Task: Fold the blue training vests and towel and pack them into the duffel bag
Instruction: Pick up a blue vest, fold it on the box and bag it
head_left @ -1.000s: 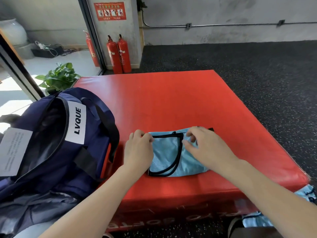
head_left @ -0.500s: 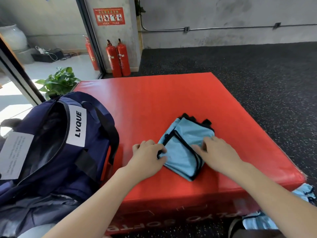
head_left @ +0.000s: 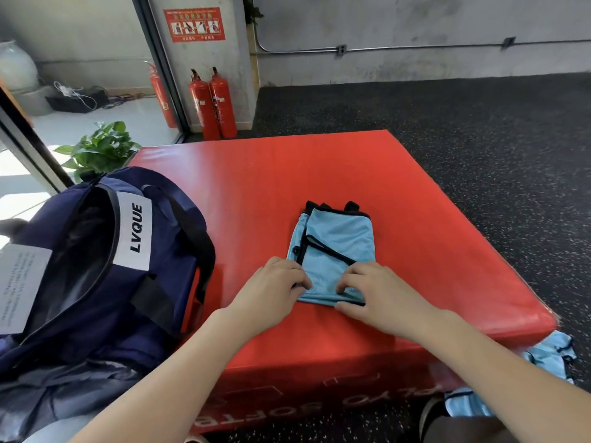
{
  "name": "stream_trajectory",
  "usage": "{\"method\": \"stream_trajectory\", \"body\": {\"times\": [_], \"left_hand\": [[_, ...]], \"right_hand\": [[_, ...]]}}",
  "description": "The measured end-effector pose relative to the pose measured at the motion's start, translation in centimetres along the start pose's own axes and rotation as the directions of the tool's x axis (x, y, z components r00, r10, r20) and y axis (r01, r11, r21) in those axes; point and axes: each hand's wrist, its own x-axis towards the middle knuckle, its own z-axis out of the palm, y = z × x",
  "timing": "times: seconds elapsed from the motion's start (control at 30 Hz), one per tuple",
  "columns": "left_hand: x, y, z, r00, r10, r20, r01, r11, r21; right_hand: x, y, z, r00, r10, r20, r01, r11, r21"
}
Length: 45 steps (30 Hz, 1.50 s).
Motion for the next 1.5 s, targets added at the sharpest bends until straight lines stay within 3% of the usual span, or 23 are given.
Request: {"method": "stream_trajectory", "body": {"times": [0.2, 0.5, 0.77, 0.87, 1.1, 1.27, 1.5], "left_hand": [[-0.1, -0.1, -0.4, 1.000, 0.009, 0.030, -0.008, 1.000, -0.029], [0.0, 0.4, -0.1, 0.999, -0.010, -0.045, 0.009, 0.999, -0.032], [-0.1, 0.6, 0.9, 0.984, 0.003, -0.177, -0.011, 0.999, -0.043], [-0.2, 1.5, 0.3, 0.976, 0.033, -0.217, -0.057, 0.993, -0.108], [-0.6, 4.6, -1.4, 0.969, -0.172, -0.178, 0.056, 0.853, -0.519], [-0.1, 5.3, -2.1, 0.954, -0.269, -0.130, 0.128, 0.761, -0.636], [0.9, 4.4, -1.7, 0.899, -0.400, -0.179, 0.194, 0.729, -0.657]], "right_hand": [[0.2, -0.2, 0.6, 0.999, 0.003, -0.047, -0.003, 1.000, -0.004], [0.8, 0.2, 0.3, 0.994, 0.107, -0.030, -0.094, 0.955, 0.283], [-0.3, 0.3, -0.6, 0.994, 0.089, -0.057, -0.085, 0.994, 0.072], [-0.5, 0.4, -1.6, 0.994, 0.105, -0.038, -0.101, 0.989, 0.107], [-0.9, 1.0, -3.8, 0.992, 0.120, -0.046, -0.097, 0.934, 0.344], [-1.0, 1.1, -5.1, 0.993, 0.088, -0.078, -0.043, 0.885, 0.463], [0.1, 2.6, -3.8, 0.927, 0.334, -0.167, -0.250, 0.888, 0.386]]}}
